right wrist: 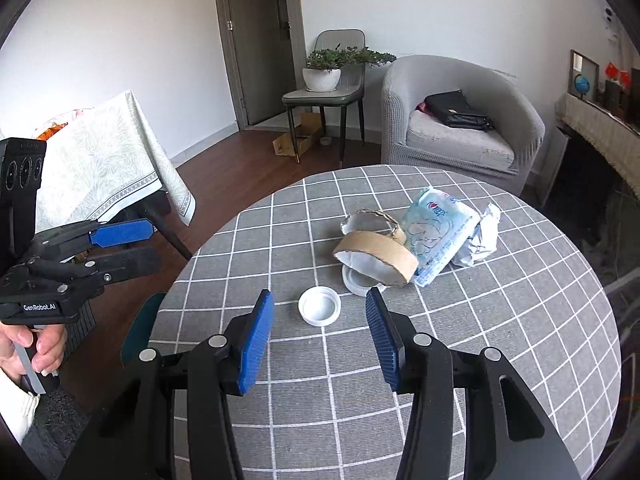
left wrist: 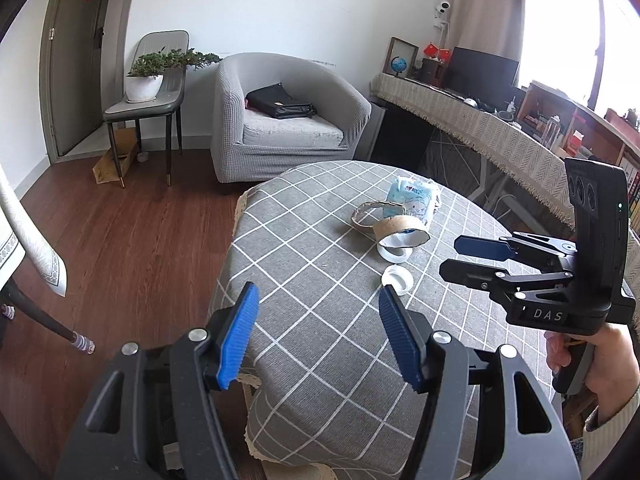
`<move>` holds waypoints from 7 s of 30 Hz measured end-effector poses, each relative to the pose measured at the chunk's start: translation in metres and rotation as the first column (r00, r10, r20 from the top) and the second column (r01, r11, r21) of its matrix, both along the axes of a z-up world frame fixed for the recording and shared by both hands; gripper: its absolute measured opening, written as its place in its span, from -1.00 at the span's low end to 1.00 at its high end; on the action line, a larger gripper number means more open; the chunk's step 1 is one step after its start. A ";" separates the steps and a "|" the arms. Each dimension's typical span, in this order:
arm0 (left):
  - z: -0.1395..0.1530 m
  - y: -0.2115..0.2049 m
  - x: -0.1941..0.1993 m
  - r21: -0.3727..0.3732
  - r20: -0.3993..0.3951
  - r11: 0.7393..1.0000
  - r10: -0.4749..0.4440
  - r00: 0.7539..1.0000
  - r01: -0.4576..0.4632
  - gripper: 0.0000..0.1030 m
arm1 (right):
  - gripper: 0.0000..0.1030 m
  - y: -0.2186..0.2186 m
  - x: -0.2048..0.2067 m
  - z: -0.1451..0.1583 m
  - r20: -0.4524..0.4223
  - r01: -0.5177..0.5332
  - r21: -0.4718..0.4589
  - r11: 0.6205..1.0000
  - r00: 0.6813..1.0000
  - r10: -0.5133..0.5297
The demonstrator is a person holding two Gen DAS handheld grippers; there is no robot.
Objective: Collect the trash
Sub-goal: 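Move left tool to the white plastic lid while right tool approaches the brown tape roll, then close left tool on the white lid while right tool grips the brown tape roll, then carry both items to the teal bin and open left tool to drop the lid, then open right tool over the teal bin to drop the tape roll, then move both open tools back over the table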
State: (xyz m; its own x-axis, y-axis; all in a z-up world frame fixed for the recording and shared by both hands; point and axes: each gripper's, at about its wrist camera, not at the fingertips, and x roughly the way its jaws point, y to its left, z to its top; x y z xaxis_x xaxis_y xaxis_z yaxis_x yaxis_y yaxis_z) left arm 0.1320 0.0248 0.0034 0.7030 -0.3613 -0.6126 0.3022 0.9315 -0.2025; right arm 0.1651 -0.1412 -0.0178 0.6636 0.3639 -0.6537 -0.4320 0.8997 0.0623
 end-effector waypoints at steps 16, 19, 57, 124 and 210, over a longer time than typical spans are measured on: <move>-0.036 -0.074 0.043 0.073 -0.085 0.985 -0.150 0.985 0.156 0.25 | -0.06 -0.037 0.032 -0.007 -0.015 -0.016 -0.030 0.999 1.000 0.015; -0.040 -0.085 0.050 0.088 -0.102 0.979 -0.173 0.980 0.182 0.22 | -0.06 -0.038 0.035 -0.007 -0.014 -0.037 -0.048 0.998 0.999 0.036; -0.045 -0.062 0.065 0.063 -0.124 0.978 -0.191 0.974 0.200 -0.36 | -0.30 0.006 0.053 -0.023 -0.055 -0.178 -0.162 0.970 0.984 0.172; -0.119 0.189 -0.088 0.182 -0.313 0.967 0.228 0.922 -0.177 -0.36 | -0.60 0.222 -0.051 -0.033 -0.130 -0.336 -0.010 0.942 0.934 0.332; 0.012 0.112 -0.068 0.030 0.017 0.983 0.180 0.983 -0.181 0.07 | -0.30 0.125 -0.055 -0.011 -0.034 -0.195 -0.018 0.981 0.980 0.195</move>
State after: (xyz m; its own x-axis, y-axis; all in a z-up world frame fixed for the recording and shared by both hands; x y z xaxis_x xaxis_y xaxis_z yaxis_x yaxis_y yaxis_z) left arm 0.0638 0.1367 0.0152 0.7639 -0.2086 -0.6107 0.1312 0.9768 -0.1695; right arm 0.1096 -0.0158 -0.0285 0.5601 0.4700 -0.6822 -0.5975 0.7996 0.0602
